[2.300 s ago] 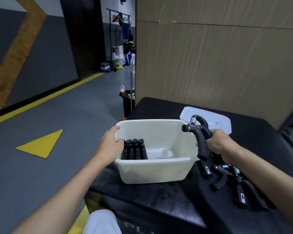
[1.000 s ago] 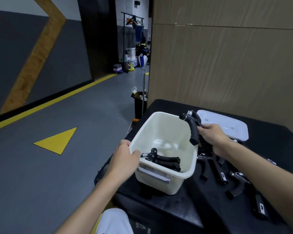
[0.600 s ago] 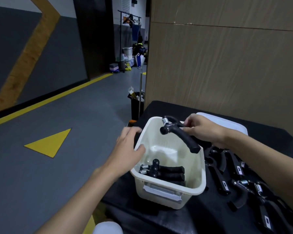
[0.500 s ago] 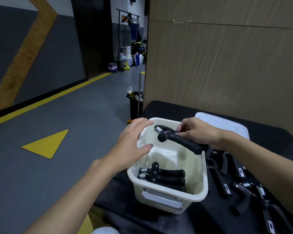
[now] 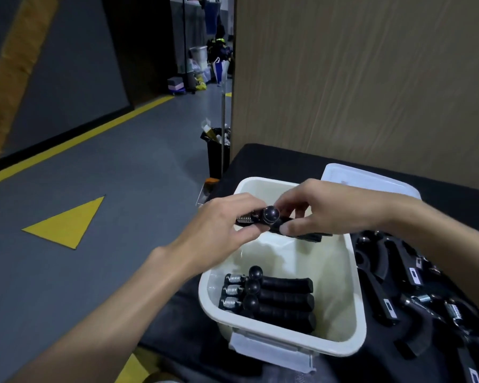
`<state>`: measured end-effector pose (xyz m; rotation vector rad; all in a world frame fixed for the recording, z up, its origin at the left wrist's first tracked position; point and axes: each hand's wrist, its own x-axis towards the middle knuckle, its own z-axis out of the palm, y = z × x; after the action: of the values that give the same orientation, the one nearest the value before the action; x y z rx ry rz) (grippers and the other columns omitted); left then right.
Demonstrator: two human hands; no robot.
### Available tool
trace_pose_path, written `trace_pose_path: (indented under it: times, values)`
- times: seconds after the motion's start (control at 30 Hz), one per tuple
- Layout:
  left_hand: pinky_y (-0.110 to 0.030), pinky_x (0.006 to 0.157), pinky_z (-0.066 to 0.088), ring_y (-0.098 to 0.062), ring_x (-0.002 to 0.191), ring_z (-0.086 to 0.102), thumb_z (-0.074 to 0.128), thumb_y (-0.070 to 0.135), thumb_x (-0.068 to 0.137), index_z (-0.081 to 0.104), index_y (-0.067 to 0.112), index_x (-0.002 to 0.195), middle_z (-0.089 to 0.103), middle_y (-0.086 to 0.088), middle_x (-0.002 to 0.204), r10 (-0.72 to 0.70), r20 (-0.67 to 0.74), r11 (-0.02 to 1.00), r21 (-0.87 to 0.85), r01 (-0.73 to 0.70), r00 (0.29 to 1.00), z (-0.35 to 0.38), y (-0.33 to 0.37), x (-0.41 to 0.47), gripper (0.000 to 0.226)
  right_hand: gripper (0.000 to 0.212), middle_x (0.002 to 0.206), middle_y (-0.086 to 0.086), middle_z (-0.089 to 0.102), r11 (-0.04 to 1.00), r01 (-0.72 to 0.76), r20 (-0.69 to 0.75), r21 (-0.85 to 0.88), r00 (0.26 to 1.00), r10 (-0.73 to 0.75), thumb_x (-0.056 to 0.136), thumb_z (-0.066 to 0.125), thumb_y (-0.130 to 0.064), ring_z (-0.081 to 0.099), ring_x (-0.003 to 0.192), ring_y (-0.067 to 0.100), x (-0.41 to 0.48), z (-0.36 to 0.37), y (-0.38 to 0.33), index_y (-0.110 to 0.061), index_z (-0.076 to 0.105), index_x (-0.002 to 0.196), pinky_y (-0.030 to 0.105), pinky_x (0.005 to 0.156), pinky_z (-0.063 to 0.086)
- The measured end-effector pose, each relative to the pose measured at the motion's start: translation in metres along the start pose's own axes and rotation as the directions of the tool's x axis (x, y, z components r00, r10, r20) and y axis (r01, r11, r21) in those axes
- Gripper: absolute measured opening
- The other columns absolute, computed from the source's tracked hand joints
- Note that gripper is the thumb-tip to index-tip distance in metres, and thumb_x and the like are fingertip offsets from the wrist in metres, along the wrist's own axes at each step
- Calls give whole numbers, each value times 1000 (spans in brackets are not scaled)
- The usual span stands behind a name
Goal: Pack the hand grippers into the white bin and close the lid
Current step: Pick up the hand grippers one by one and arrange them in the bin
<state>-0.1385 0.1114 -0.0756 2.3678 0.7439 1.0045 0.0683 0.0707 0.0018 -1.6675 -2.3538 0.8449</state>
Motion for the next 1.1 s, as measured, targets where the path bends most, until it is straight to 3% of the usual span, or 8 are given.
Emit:
trace_pose_path:
  times: [0.07,0.17,0.27,0.3,0.4,0.53,0.8,1.1]
  values:
    - [-40,86,47,-11,93,62,71,26,87,68,33,103,65,18,95,12,20,999,34,-12,1000,5,-1,1,18,9,73,-13,66,989,5,-52,-145,999,-13,88,66,-27,54,61,2,6,7,0,-27,73,94,17,59,44]
    - [-40,102,40,-5,114,53,67,32,86,63,37,111,57,24,110,-42,1,995,85,42,999,10,-8,-3,25,8,59,-9,54,983,-33,-62,-182,998,22,89,65,-21,45,51,6,14,16,7,-18,70,83,12,51,38]
    - [-27,112,31,-2,136,37,54,15,92,44,23,143,38,16,145,-371,-70,922,-149,358,926,13,-12,-13,52,8,60,-12,54,964,-80,-102,-253,993,56,87,66,-19,48,55,5,25,28,16,-15,73,89,9,51,37]
    - [-25,109,33,-2,134,41,48,9,96,44,17,143,42,13,144,-501,-55,836,-286,467,863,14,-10,-15,48,11,62,-12,55,961,-95,-88,-260,993,74,87,67,-19,50,59,7,31,35,20,-14,75,93,10,51,36]
    - [-30,82,46,-13,92,61,38,10,99,62,3,109,67,0,97,-667,47,633,-489,600,743,18,-9,-24,27,16,76,-3,66,955,-118,22,-274,991,129,85,68,-20,57,73,17,45,55,28,-13,75,97,23,63,40]
    - [-33,71,42,-17,75,54,35,13,95,61,0,100,60,-5,82,-676,57,624,-487,611,735,19,-13,-23,30,15,73,-5,60,962,-92,127,-259,984,128,86,68,-21,54,75,17,53,73,27,-13,74,98,24,63,39]
    - [-36,67,33,-18,71,41,34,25,82,54,-6,97,48,-4,78,-668,20,677,-400,618,744,19,-18,-21,40,16,83,-2,61,970,-65,189,-234,976,111,88,66,-17,55,80,19,50,81,26,-11,72,101,24,70,39]
    - [-34,64,37,-15,65,43,30,28,87,54,1,94,48,1,72,-632,-6,747,-269,607,775,20,-20,-19,38,14,80,-3,60,974,-36,187,-223,979,78,90,62,-15,54,80,19,48,85,29,-11,72,100,25,72,40]
